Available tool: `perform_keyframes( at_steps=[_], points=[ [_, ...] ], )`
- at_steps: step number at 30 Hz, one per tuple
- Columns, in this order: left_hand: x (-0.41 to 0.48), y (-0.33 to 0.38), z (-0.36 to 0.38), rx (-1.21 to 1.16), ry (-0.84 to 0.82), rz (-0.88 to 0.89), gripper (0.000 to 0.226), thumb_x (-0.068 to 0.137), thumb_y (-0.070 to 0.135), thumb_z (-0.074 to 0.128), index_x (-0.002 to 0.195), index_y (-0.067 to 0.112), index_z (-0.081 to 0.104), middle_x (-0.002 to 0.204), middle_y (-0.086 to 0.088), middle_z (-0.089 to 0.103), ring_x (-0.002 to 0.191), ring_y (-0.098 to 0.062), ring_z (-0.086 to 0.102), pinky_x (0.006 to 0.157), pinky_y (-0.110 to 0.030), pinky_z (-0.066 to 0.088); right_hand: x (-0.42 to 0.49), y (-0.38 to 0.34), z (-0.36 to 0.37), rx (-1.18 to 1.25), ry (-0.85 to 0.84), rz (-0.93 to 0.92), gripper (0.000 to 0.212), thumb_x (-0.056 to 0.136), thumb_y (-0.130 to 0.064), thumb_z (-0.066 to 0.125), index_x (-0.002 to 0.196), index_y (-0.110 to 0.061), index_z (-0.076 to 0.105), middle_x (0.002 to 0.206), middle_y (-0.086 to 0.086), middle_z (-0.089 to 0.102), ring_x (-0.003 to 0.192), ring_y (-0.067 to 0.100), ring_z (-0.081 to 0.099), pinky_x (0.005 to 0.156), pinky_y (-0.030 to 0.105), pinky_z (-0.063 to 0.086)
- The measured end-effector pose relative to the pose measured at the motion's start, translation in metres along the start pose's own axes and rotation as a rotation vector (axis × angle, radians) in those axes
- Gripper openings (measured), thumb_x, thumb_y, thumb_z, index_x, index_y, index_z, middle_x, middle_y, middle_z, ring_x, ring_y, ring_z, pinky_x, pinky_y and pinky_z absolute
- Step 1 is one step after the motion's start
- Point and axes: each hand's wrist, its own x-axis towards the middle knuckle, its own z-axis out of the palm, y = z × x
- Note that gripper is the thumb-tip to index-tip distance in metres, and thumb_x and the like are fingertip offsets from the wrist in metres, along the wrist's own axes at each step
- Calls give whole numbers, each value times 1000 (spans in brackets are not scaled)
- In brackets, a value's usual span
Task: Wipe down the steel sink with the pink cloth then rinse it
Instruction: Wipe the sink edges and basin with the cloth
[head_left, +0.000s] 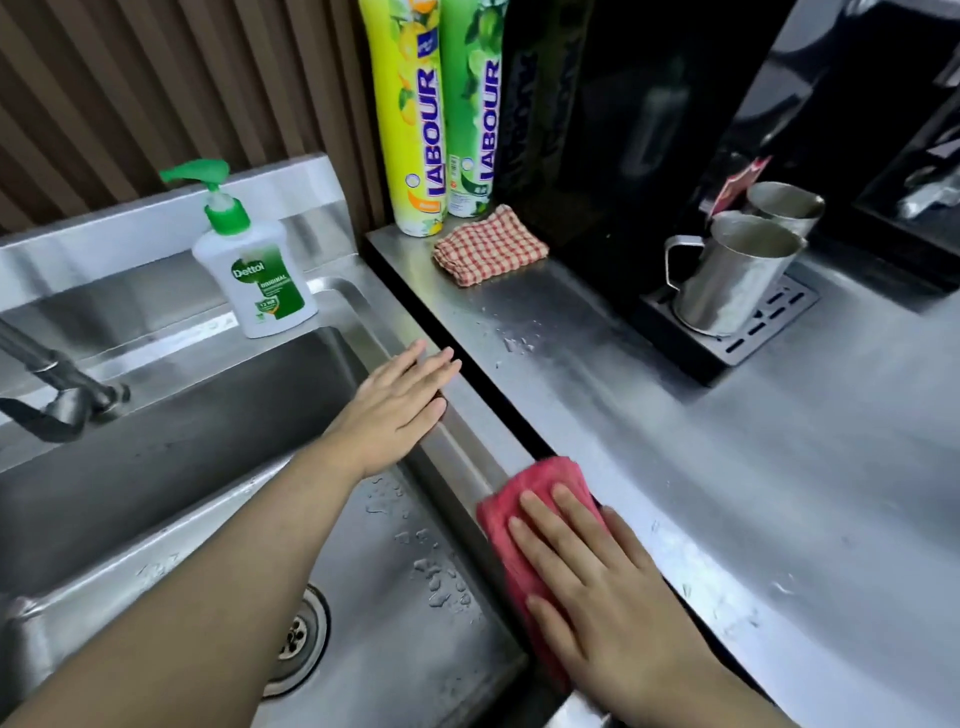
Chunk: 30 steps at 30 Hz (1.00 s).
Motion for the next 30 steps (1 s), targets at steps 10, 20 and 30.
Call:
perform_keyframes(
  at_steps=[10, 20, 30],
  points=[
    [-6, 10, -1, 12, 13, -53, 53, 95, 49, 11, 147, 38, 10, 154, 23, 4, 140, 2, -11, 118, -30, -4, 31, -6, -1, -49, -96, 124, 58, 84, -55, 34, 133, -28, 51, 140, -4, 50, 129, 22, 47, 99, 50, 44],
    [-67, 100, 42, -40, 81, 346, 54, 99, 46, 10, 144, 22, 28, 151, 9, 24, 142, -11, 10, 117, -27, -2, -102, -15, -8, -28, -22, 261, 51, 96, -47, 23, 137, -25, 45, 146, -3, 42, 139, 22, 31, 104, 50, 23],
    [-68, 107, 48, 58, 77, 330, 56, 99, 45, 11, 145, 19, 30, 151, 8, 24, 143, -13, 7, 116, -26, -3, -119, -9, -12, -8, -36, 249, 53, 97, -49, 19, 141, -27, 40, 148, -5, 39, 140, 20, 28, 107, 47, 19]
  ],
)
